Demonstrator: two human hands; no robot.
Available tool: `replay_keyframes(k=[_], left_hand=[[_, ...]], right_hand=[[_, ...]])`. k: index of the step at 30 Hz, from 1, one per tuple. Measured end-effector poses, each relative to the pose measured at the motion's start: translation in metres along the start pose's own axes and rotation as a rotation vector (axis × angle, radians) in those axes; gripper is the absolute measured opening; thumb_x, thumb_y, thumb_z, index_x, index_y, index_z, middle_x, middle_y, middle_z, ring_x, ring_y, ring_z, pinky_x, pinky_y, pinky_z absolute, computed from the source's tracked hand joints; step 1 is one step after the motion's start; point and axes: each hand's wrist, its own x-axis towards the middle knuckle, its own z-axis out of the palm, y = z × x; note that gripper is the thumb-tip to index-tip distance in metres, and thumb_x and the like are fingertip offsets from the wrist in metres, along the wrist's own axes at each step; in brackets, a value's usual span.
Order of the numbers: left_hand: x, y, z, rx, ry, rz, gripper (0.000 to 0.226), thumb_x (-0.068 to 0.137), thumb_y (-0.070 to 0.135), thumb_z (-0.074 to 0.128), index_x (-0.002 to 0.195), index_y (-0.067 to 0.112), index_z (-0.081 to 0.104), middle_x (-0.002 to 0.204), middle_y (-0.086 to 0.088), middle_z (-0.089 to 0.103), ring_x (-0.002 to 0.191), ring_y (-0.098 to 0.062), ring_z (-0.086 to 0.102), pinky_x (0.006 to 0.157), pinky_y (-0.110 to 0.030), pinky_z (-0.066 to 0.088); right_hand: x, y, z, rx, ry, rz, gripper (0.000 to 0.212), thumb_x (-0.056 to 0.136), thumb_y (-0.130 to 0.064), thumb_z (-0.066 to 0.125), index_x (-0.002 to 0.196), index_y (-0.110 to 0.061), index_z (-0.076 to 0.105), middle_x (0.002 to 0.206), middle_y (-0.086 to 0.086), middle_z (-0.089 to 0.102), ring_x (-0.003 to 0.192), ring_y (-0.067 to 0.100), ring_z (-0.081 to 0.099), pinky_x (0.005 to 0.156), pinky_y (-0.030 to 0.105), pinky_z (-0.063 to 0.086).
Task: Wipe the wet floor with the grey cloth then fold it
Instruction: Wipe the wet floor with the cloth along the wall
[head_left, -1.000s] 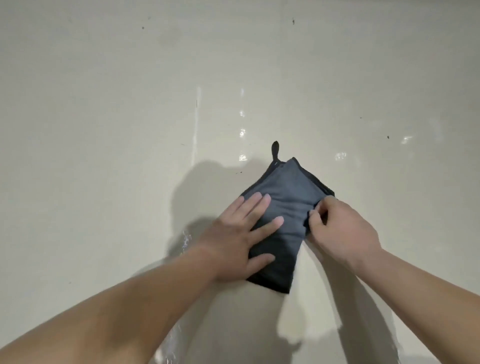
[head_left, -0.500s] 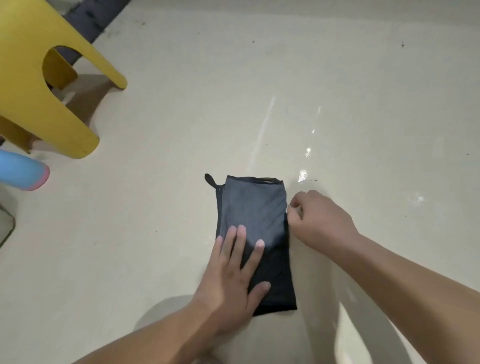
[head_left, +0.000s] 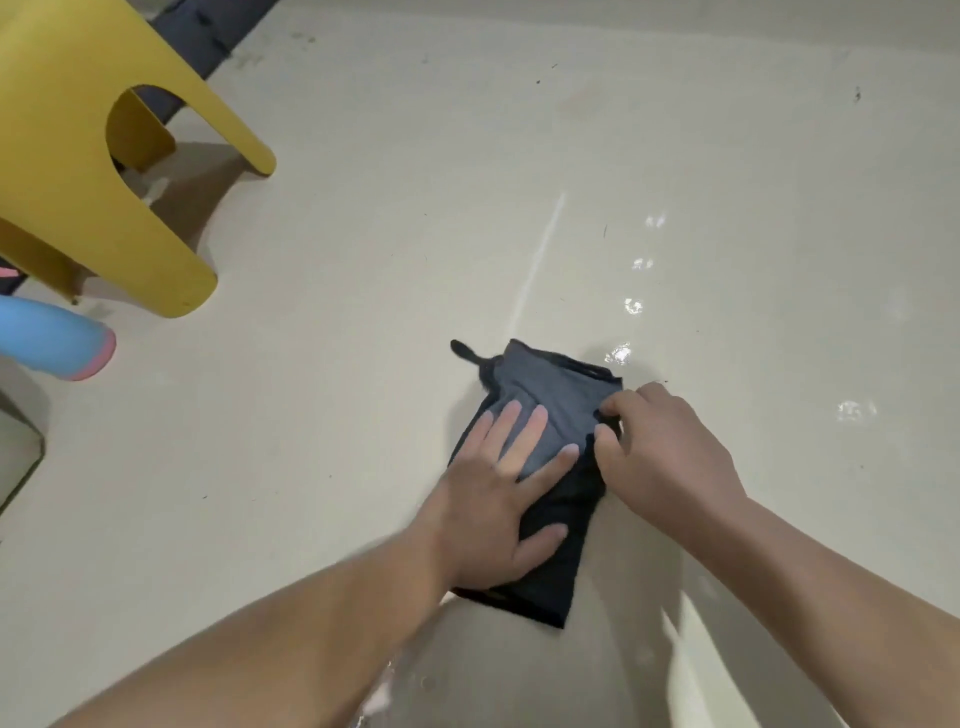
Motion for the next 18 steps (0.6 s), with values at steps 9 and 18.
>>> replay_keyframes(k=[9, 18], left_hand=[[-0.024, -0.134, -0.011, 0.038, -0.064, -0.566, 0.074, 0.098, 0.069, 0.014, 0.162, 0.037, -0.004, 0.17, -0.009, -0.015, 0.155, -0.029, -0.023, 0.127, -0.05, -0.003], [-0.114, -0.106, -0.006, 0.05, -0.202, -0.404, 0.078, 0.098, 0.069, 0.018, 0.162, 0.032, -0.005, 0.168, -0.016, -0.017, 0.153, -0.035, -0.027, 0.125, -0.056, -0.007]], right_hand=[[0.014, -0.071, 0.024, 0.053, -0.121, -0.203, 0.031, 0.1, -0.034, 0.05, 0.128, -0.027, 0.06, 0.128, -0.007, 0.057, 0.12, 0.019, 0.053, 0.09, 0.042, 0.052], [0.053, -0.184, 0.092, -0.313, -0.198, -0.345, 0.027, 0.096, -0.033, 0.043, 0.112, -0.013, 0.052, 0.121, 0.005, 0.05, 0.111, 0.03, 0.047, 0.073, 0.036, 0.044]])
